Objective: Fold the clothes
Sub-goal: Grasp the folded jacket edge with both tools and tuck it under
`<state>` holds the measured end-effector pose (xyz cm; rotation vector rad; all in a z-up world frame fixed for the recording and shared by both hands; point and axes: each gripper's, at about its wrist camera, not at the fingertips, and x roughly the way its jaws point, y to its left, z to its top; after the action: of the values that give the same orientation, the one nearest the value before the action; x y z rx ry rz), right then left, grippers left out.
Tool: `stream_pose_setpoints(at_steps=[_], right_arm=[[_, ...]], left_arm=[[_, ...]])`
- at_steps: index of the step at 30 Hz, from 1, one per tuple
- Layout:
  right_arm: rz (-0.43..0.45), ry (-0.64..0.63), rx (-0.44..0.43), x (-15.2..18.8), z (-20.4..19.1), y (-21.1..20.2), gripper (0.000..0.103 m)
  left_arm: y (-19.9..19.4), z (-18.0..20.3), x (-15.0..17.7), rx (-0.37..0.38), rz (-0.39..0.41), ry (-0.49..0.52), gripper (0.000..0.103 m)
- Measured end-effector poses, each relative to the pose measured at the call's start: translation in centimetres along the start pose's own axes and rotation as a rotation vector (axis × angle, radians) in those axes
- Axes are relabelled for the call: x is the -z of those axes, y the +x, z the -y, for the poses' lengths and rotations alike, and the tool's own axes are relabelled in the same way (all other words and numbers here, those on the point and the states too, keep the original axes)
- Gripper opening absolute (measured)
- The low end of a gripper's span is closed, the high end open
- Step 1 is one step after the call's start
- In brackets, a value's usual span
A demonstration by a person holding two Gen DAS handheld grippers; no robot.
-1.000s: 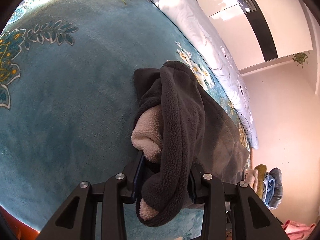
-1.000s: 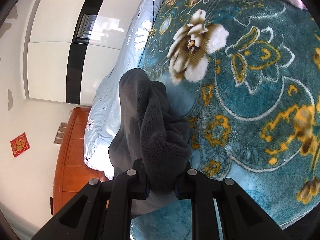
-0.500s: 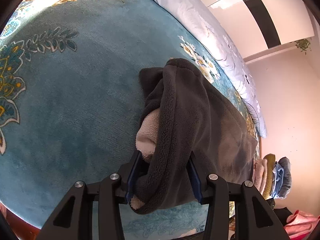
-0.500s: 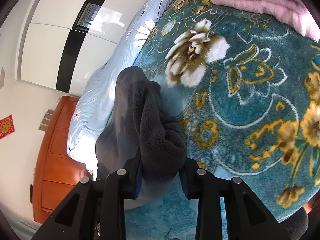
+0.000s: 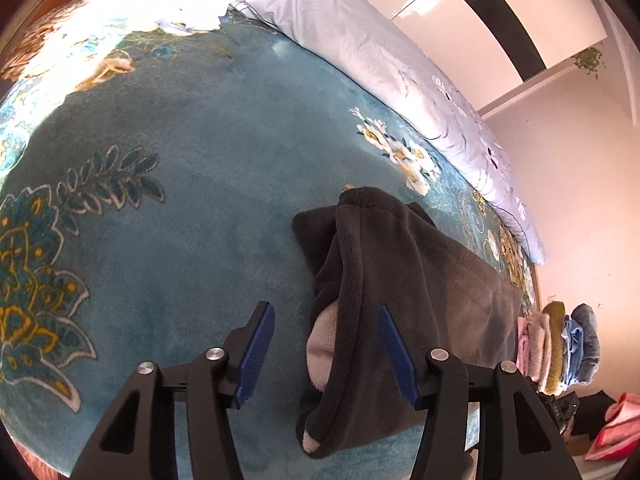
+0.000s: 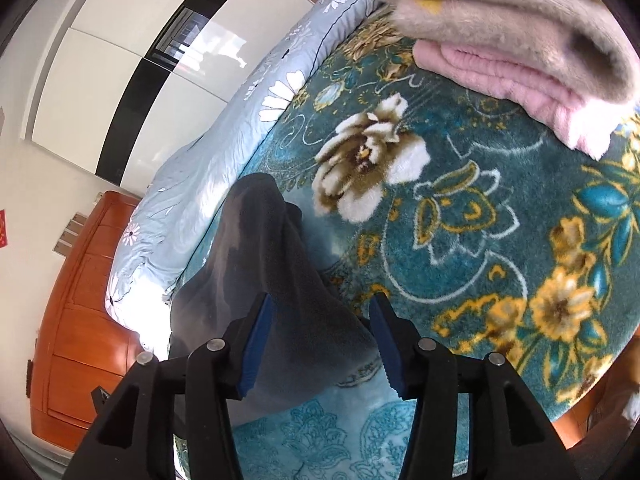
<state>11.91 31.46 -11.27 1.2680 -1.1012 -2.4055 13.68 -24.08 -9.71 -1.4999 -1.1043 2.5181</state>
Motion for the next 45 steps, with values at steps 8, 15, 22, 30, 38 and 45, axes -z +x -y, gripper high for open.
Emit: stream_pose_setpoints(at_steps=[8, 15, 22, 30, 38, 45], right_arm=[[-0.078, -0.128, 0.033, -4.4, -4.2, 5.7, 0.054], [-0.165, -0.146, 0.068, -6.7, -5.4, 10.5, 0.054], [-0.159, -0.162, 0.057, -7.3, -6.9, 11.5, 0.054], [-0.110, -0.212, 0.043, -7.6, -8.8, 9.7, 0.007], [-0.019, -0.268, -0.022, -9.9, -11.9, 7.1, 0.006], [-0.094, -0.167, 0.067, -11.5, -9.6, 12.0, 0.006]], left_arm=[[4.1, 0.9, -3.7, 0.029, -0.058, 0.032, 0.061], [6.4, 2.1, -4.3, 0.054, -0.105, 0.066, 0.061], [5.9, 2.7, -3.9, 0.031, -0.072, 0.102, 0.044], [2.9, 5.1, -3.4, 0.018, 0.050, 0.248, 0.011], [-1.6, 7.1, -6.3, 0.148, 0.199, 0.236, 0.010], [4.0, 4.0, -9.5, 0.098, 0.106, 0.094, 0.010]])
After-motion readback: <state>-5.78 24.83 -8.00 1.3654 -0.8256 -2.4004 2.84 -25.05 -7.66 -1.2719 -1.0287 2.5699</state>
